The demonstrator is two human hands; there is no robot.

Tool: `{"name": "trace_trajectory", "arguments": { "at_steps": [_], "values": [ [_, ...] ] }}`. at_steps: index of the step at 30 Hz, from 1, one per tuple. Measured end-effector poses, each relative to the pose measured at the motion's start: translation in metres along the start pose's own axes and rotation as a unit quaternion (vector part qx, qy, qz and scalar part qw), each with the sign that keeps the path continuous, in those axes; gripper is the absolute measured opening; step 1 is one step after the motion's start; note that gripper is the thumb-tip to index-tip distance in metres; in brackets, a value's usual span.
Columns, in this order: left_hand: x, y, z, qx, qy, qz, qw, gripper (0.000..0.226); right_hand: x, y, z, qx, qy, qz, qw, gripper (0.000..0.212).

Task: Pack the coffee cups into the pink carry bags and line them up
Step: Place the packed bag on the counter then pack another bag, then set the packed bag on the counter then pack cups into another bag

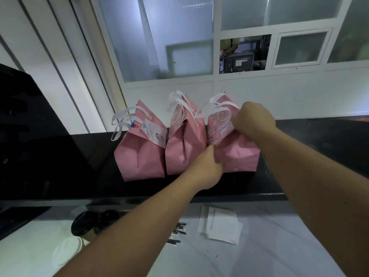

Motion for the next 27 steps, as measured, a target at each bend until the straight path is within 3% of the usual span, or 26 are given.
{"name": "trace_trajectory", "arguments": {
  "at_steps": [7,12,15,17,27],
  "values": [
    [-0.042,0.013,-0.003,0.016,-0.02,0.007,1.0,0.071,-0.056,0.017,-0.003,-0.051,0.018,0.024,0.998,0.043],
    [-0.069,0.022,-0.009,0.036,-0.045,0.006,0.998,0.062,-0.104,0.013,-0.003,-0.063,0.012,0.013,0.998,0.04],
    [-0.08,0.024,-0.012,0.07,-0.067,0.011,0.995,0.055,-0.137,0.002,0.001,-0.064,-0.011,-0.007,0.998,0.045],
    [-0.087,0.021,-0.015,0.089,-0.071,-0.004,0.993,0.065,-0.162,-0.004,0.005,-0.08,-0.033,-0.015,0.996,0.05],
    [-0.148,-0.032,-0.027,0.195,-0.164,-0.097,0.962,0.068,-0.306,-0.027,0.019,-0.108,-0.142,-0.009,0.984,0.037]
  ]
}}
Point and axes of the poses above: each hand's wrist, its own x-axis towards the middle knuckle, its own y-axis out of the back of the hand, z = x × y, the point moved 8 cm from there along x, towards the middle knuckle, and after that the axes turned 7 degrees about -z, right-handed, at the moved point
